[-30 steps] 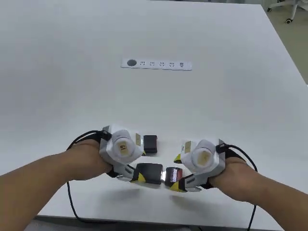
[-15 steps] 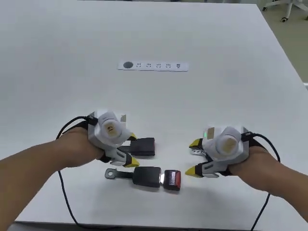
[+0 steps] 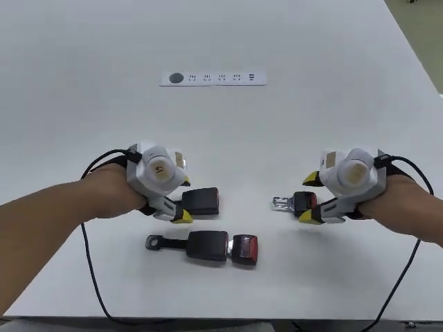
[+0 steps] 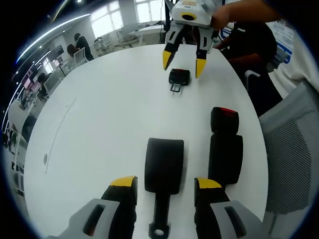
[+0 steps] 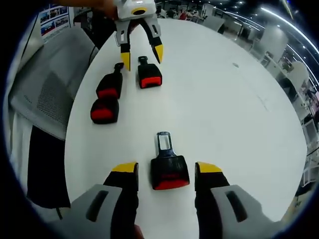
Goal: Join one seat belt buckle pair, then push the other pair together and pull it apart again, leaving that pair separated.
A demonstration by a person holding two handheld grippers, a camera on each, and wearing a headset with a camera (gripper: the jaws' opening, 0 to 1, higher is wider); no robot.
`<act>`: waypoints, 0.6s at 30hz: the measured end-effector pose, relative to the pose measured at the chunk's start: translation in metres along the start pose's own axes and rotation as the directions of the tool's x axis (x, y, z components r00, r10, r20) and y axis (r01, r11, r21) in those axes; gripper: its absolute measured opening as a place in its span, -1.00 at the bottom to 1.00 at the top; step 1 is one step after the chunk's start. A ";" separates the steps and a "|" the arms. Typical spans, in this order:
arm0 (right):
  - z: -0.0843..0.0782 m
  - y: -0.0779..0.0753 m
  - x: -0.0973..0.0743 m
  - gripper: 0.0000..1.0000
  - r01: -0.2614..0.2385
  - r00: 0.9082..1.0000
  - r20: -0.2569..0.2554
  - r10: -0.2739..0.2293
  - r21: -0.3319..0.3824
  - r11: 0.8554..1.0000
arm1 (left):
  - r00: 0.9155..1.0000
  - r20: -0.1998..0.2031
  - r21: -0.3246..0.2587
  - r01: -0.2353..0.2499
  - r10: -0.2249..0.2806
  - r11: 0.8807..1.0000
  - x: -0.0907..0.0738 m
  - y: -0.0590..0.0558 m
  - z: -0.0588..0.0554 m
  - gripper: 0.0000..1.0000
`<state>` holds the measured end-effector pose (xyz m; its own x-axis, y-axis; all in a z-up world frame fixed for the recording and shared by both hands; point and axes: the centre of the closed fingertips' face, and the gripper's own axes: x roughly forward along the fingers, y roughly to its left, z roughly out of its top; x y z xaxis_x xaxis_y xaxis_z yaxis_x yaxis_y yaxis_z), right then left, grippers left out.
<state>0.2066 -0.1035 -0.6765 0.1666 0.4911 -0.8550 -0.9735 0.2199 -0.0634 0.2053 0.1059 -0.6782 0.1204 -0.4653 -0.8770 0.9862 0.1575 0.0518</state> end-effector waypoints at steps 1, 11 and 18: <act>-0.004 -0.001 0.002 -0.16 -0.005 1.000 -0.010 0.005 -0.002 1.000 | 1.000 -0.007 0.004 0.009 -0.009 1.000 0.000 -0.001 0.000 -0.09; -0.015 -0.002 0.013 -0.33 -0.042 0.999 -0.023 0.042 -0.003 0.999 | 0.999 -0.025 0.007 0.046 -0.045 0.999 0.016 0.001 -0.005 -0.16; -0.015 -0.002 0.013 -0.35 -0.065 0.998 -0.010 0.065 0.002 0.998 | 0.997 -0.034 0.044 0.072 -0.071 0.996 0.017 -0.002 -0.002 -0.34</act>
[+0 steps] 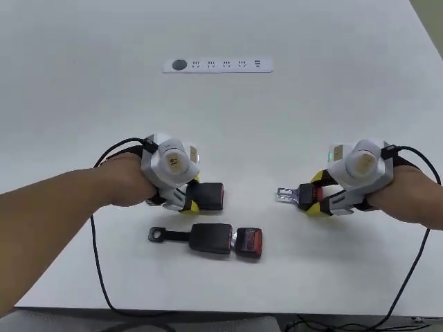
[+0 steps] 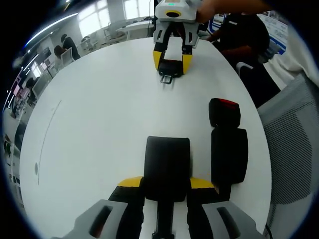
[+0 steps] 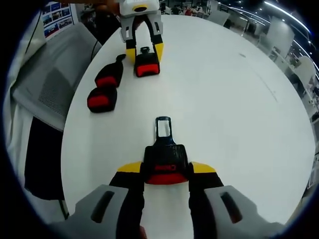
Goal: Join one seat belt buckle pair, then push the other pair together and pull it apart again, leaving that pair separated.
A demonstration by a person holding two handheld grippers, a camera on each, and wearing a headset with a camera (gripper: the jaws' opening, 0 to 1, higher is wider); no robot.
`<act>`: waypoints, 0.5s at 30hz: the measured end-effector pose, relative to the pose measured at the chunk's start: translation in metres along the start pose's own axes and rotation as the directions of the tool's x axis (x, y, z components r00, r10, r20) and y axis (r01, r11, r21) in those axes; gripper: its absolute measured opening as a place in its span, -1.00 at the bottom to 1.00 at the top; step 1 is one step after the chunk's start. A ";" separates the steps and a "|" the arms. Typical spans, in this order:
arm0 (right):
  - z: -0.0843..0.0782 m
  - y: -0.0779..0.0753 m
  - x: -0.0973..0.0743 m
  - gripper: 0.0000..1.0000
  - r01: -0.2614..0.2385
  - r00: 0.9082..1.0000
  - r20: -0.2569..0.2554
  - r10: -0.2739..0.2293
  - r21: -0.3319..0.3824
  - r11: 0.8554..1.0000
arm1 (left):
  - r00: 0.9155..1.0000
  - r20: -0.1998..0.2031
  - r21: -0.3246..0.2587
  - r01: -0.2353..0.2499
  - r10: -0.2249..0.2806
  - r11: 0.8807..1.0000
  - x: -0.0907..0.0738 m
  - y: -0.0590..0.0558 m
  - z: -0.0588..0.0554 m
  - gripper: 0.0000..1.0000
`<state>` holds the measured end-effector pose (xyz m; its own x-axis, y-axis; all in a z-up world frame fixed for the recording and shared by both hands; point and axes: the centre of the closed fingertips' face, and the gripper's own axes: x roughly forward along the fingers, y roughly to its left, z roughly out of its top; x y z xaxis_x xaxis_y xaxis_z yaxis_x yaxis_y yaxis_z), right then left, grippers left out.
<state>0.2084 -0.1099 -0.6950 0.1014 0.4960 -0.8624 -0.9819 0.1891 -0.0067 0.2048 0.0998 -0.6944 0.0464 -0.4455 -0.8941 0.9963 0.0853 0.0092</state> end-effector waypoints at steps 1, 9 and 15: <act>0.000 0.000 0.000 -0.35 -0.002 1.000 -0.002 0.002 -0.002 1.000 | 1.000 0.003 0.001 0.003 -0.003 1.000 0.000 -0.002 0.002 -0.34; 0.003 0.004 0.003 -0.36 -0.011 1.000 -0.025 0.011 -0.014 1.000 | 1.000 0.009 0.009 0.017 -0.017 1.000 -0.002 -0.006 0.007 -0.36; 0.020 0.006 0.010 -0.38 0.027 1.000 -0.001 -0.027 -0.043 0.999 | 1.000 0.010 0.005 0.015 -0.015 1.000 -0.003 -0.006 0.008 -0.38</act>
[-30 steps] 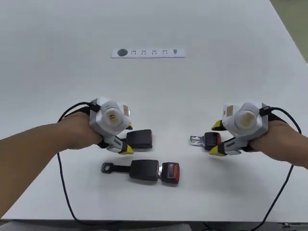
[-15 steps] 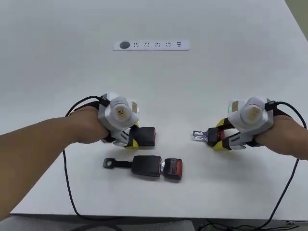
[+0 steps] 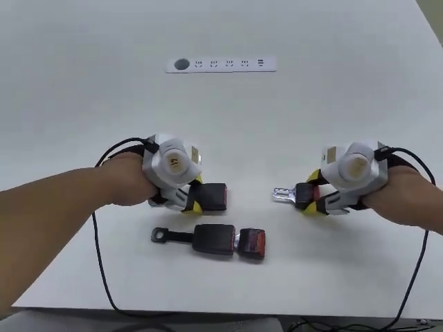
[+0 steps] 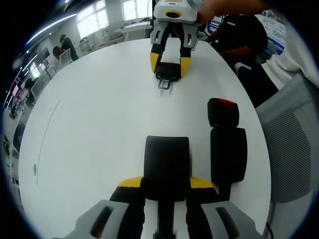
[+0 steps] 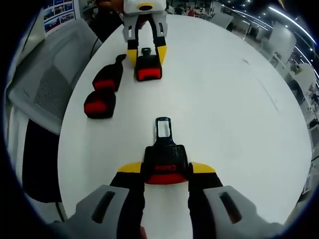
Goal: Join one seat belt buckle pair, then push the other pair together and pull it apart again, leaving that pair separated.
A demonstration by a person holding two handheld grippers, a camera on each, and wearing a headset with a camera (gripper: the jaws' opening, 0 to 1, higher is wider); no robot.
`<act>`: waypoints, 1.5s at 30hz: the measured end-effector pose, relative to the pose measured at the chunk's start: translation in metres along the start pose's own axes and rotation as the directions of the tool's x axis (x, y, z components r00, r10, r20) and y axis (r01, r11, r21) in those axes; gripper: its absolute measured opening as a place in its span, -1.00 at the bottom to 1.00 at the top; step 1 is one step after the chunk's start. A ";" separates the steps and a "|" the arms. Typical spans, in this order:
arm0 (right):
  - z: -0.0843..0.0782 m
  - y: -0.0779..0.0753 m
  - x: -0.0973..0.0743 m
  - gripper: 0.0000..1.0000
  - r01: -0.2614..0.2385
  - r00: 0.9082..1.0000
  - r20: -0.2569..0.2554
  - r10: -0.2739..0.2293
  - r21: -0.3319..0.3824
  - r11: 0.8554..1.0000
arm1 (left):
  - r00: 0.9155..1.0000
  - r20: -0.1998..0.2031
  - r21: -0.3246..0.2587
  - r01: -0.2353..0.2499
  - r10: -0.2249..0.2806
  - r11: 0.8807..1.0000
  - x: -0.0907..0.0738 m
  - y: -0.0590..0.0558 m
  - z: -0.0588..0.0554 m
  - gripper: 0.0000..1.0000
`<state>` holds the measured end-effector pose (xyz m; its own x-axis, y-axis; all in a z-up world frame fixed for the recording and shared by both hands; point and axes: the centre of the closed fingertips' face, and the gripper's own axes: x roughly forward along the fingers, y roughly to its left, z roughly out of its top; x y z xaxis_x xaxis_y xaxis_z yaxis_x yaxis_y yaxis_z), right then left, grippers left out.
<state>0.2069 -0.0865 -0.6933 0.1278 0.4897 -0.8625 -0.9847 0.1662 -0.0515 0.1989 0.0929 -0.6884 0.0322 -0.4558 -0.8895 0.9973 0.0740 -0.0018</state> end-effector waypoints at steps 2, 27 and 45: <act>0.006 0.001 0.004 -0.38 -0.008 1.000 0.006 0.008 0.001 1.000 | 1.000 -0.003 0.005 0.002 -0.002 1.000 0.000 0.001 0.000 -0.38; 0.078 0.022 0.043 -0.37 -0.058 0.998 0.020 0.059 -0.057 0.997 | 1.000 -0.015 0.000 -0.003 0.003 1.000 0.000 0.004 -0.004 -0.37; 0.094 0.021 0.052 -0.37 -0.065 0.996 0.049 0.069 -0.094 0.993 | 1.000 -0.010 0.002 -0.008 0.008 1.000 0.002 0.003 -0.007 -0.37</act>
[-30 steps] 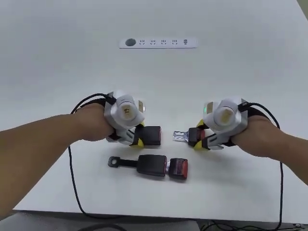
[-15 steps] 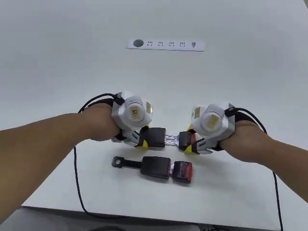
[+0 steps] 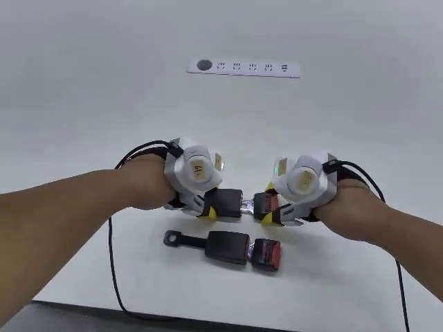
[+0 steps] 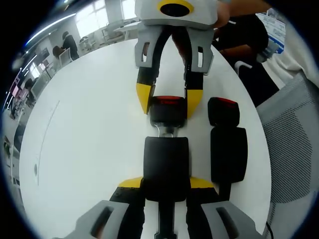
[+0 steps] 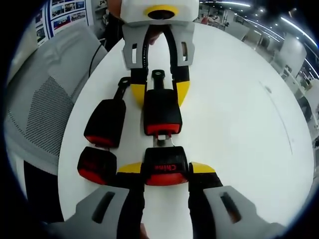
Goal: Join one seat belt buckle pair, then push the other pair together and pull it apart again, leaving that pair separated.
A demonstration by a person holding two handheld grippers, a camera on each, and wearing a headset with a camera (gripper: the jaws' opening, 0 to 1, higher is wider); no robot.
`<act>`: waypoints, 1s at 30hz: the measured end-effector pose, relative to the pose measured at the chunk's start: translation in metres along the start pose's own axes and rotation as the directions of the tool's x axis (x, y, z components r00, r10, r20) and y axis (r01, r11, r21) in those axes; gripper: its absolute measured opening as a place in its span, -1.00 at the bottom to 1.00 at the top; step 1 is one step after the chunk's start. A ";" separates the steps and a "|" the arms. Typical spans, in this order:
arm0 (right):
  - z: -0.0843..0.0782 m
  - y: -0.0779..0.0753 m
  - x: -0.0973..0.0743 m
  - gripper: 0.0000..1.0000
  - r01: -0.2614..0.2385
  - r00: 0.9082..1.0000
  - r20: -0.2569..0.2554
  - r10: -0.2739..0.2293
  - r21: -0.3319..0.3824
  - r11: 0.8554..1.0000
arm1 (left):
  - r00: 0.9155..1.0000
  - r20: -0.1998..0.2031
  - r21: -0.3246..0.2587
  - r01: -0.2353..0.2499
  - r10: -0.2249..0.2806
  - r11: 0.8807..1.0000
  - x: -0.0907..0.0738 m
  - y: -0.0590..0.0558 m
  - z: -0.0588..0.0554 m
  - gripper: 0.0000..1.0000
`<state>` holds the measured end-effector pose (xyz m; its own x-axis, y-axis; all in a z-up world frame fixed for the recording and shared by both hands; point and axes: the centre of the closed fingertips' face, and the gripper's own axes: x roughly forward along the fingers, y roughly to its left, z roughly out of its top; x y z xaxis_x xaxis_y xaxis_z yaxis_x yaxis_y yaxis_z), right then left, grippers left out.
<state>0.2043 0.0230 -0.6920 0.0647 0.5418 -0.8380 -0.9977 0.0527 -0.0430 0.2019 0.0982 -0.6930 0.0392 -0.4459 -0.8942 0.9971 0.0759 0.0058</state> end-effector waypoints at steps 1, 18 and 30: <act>0.000 0.000 0.000 -0.37 -0.001 1.000 0.000 0.001 0.000 1.000 | 1.000 0.001 0.000 0.000 0.000 1.000 0.000 0.000 0.000 -0.37; 0.011 -0.001 0.007 -0.38 -0.002 0.999 0.034 0.001 0.022 1.000 | 1.000 0.003 0.010 0.006 -0.006 1.000 -0.002 -0.001 0.002 -0.38; 0.010 0.000 0.008 -0.37 0.003 0.999 0.035 -0.004 0.011 1.000 | 1.000 0.021 0.000 0.002 -0.002 1.000 -0.005 -0.005 0.005 -0.37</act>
<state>0.2051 0.0358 -0.6931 0.0692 0.5707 -0.8182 -0.9972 0.0636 -0.0400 0.1975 0.0957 -0.6862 0.0382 -0.4644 -0.8848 0.9972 0.0752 0.0036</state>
